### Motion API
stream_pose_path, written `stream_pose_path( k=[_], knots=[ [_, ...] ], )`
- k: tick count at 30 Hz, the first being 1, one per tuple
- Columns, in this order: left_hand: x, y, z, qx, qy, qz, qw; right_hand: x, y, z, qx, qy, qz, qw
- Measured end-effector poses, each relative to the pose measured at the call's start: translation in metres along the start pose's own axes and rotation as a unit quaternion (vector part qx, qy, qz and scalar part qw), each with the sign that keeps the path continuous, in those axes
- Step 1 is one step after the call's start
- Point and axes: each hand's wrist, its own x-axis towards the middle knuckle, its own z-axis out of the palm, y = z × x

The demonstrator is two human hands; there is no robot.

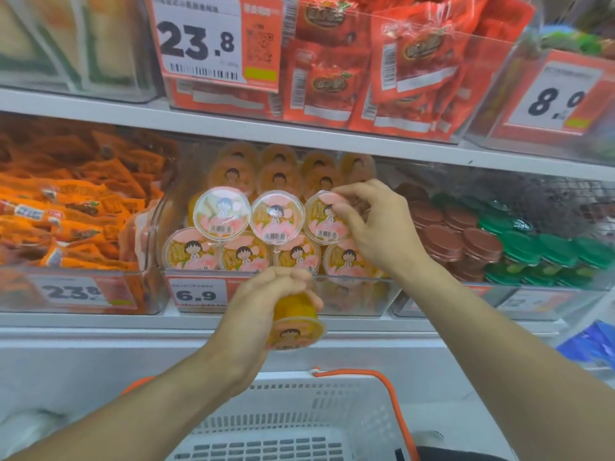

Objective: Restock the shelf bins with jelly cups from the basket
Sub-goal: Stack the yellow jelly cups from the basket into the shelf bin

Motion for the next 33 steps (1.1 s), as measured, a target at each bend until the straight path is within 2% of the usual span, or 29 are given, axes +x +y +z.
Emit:
stream_pose_path(
  k=[8,14,20,25,33],
  knots=[
    [0.006,0.007,-0.005,-0.005,0.021,-0.002,1.0,-0.006,0.0,0.0,0.023,-0.029,0.018,0.999],
    [0.01,0.007,-0.005,-0.014,0.022,-0.006,1.0,-0.006,-0.002,0.0,0.078,0.038,0.025,0.996],
    [0.013,0.007,-0.005,-0.03,0.03,-0.001,0.999,-0.006,-0.002,0.006,0.124,0.04,0.06,0.99],
    [0.015,0.006,-0.004,-0.038,0.032,0.001,0.999,-0.007,-0.006,0.006,0.088,0.047,0.036,0.994],
    [0.012,0.008,-0.005,-0.039,0.03,0.003,0.999,-0.013,0.0,0.007,0.092,0.022,0.054,0.994]
  ],
)
